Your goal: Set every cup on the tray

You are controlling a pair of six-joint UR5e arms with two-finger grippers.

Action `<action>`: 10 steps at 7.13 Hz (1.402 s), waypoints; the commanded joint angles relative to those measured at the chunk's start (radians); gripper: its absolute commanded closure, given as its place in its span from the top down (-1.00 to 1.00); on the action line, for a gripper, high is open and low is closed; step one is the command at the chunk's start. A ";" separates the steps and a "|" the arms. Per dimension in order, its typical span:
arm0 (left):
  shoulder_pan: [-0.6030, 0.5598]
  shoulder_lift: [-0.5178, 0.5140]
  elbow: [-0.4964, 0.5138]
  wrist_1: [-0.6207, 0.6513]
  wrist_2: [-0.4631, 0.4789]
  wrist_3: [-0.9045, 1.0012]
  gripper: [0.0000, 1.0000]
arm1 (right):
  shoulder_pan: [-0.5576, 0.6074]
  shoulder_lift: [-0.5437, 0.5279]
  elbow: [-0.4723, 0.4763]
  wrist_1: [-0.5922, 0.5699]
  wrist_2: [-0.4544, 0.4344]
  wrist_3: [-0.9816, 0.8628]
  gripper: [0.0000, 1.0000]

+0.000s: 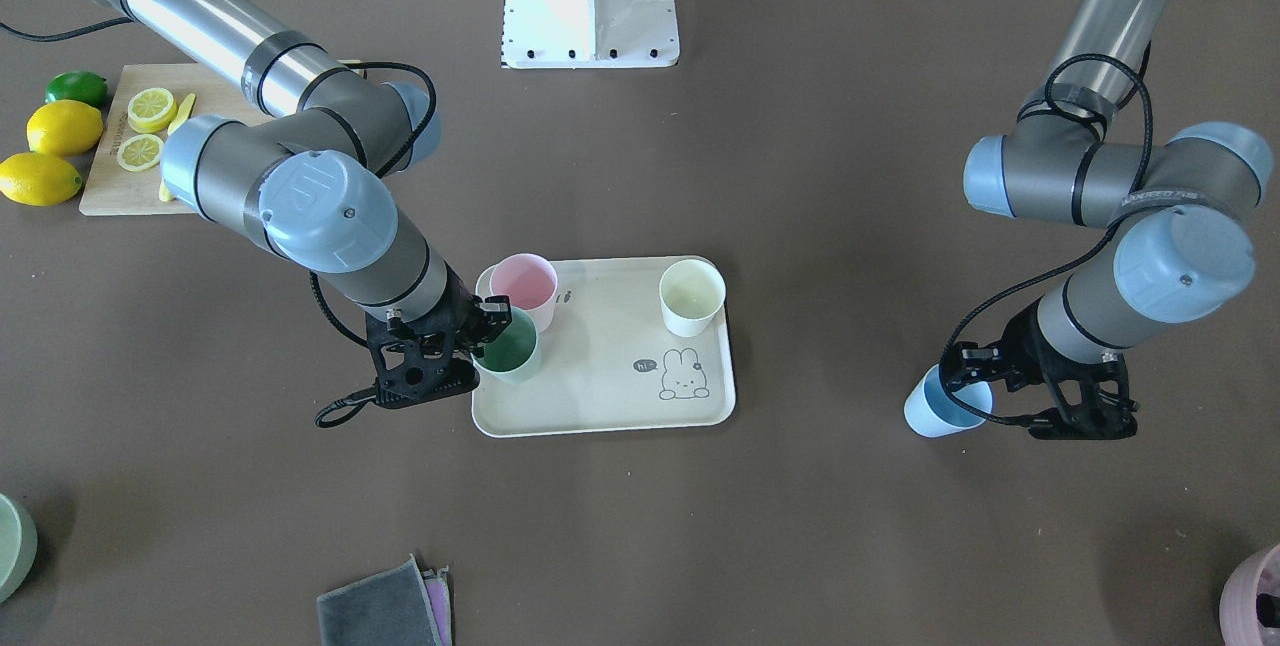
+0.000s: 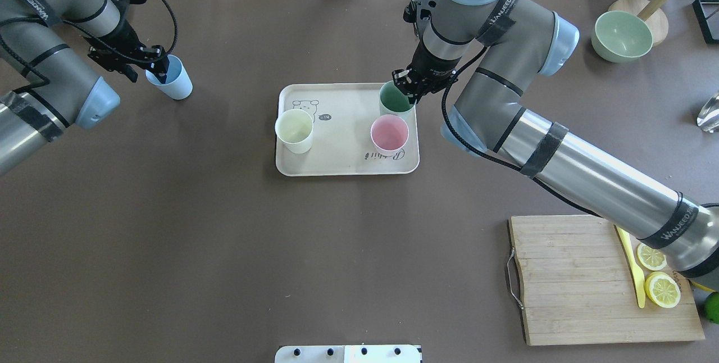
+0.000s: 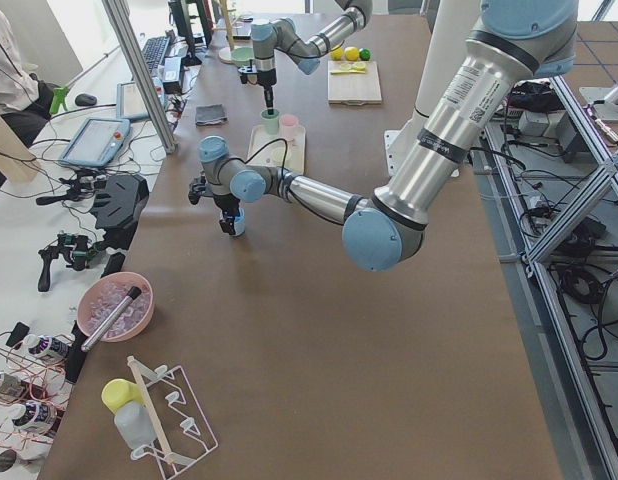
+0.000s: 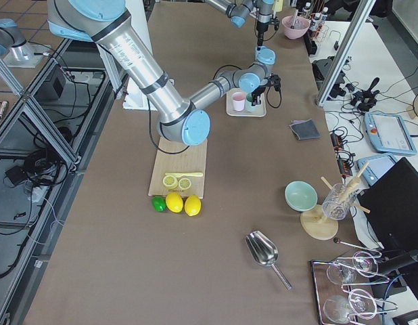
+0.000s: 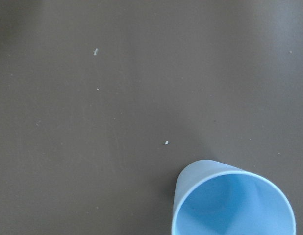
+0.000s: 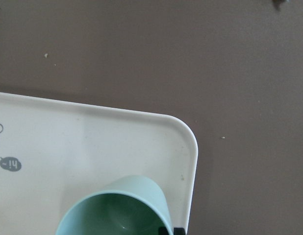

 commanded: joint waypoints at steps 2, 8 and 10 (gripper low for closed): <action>-0.005 -0.019 0.000 0.008 -0.005 -0.009 -1.00 | 0.035 0.001 0.020 0.009 0.017 -0.010 1.00; 0.180 -0.277 0.043 -0.019 0.047 -0.382 -1.00 | 0.181 -0.225 0.139 0.002 0.123 -0.203 1.00; 0.207 -0.308 0.055 -0.021 0.062 -0.388 0.24 | 0.190 -0.241 0.136 0.001 0.123 -0.240 1.00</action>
